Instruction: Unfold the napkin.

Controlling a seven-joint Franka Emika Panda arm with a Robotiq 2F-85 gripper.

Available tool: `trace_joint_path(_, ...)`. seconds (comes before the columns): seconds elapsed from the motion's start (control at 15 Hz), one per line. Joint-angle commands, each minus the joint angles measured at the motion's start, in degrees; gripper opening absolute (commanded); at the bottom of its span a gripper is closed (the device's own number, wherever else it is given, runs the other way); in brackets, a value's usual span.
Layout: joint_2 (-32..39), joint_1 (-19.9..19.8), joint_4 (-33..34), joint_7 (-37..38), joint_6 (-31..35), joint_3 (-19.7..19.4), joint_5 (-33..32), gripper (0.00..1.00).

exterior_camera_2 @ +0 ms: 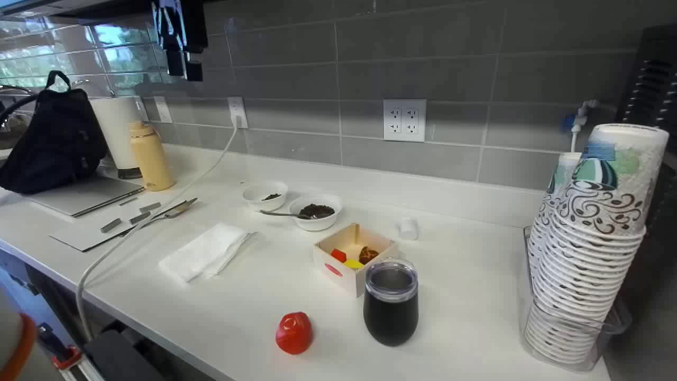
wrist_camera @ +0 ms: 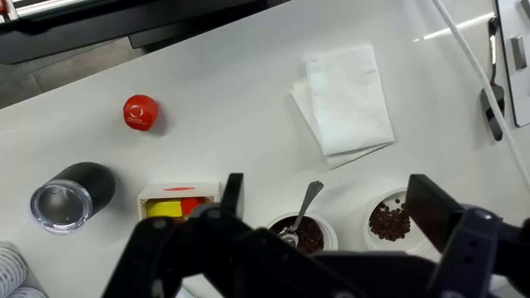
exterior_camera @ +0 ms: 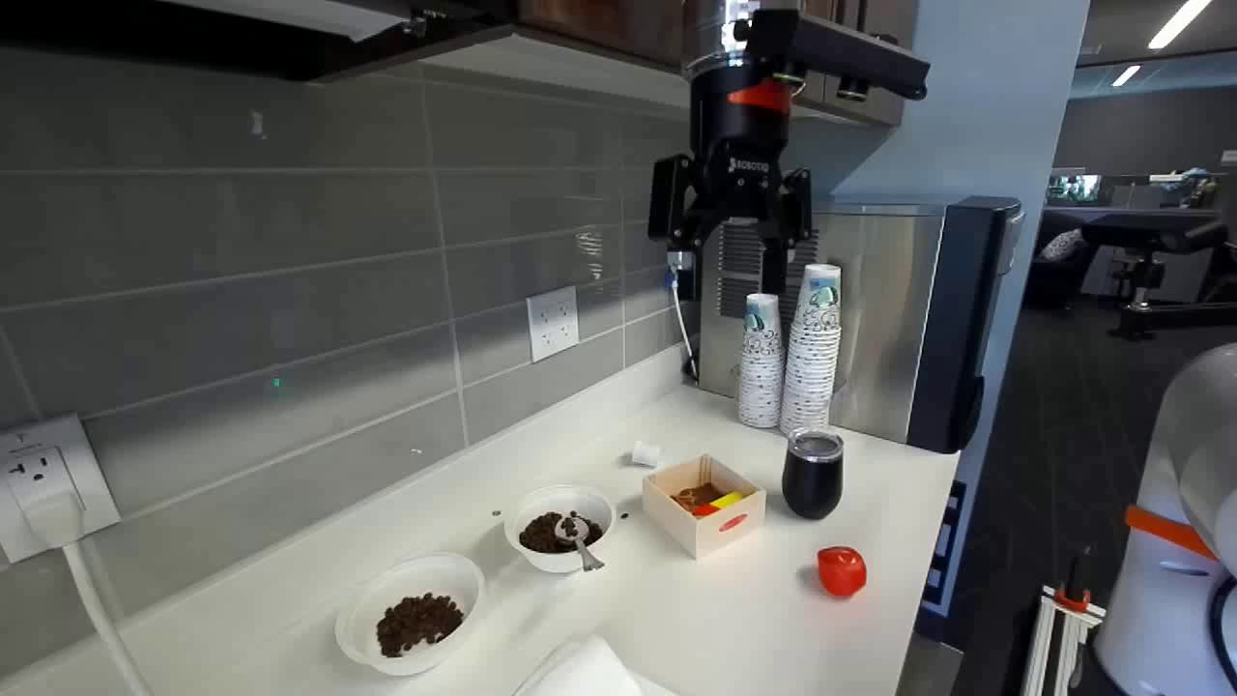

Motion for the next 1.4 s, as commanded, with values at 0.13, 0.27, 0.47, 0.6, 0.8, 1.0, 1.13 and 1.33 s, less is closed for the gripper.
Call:
trace_joint_path(0.13,0.00,-0.51,0.19,-0.22,-0.22,0.34,0.18,1.00)
trace_joint_path(0.27,-0.04,-0.17,-3.24,-0.36,2.09,0.24,1.98,1.00)
trace_joint_path(0.47,-0.68,1.17,-9.75,-1.48,5.42,0.77,5.54,1.00)
trace_joint_path(0.6,-1.08,2.39,-14.11,-2.50,7.82,1.30,8.21,1.00)
trace_joint_path(0.8,-1.33,4.81,-20.92,-3.69,13.49,2.97,12.47,1.00)
trace_joint_path(1.0,0.36,7.81,-27.01,-5.51,21.67,4.89,16.02,1.00)
trace_joint_path(1.13,2.73,9.90,-30.23,-7.22,27.67,5.76,17.76,1.00)
trace_joint_path(1.33,10.43,12.21,-28.58,-8.73,35.63,5.81,20.29,1.00)
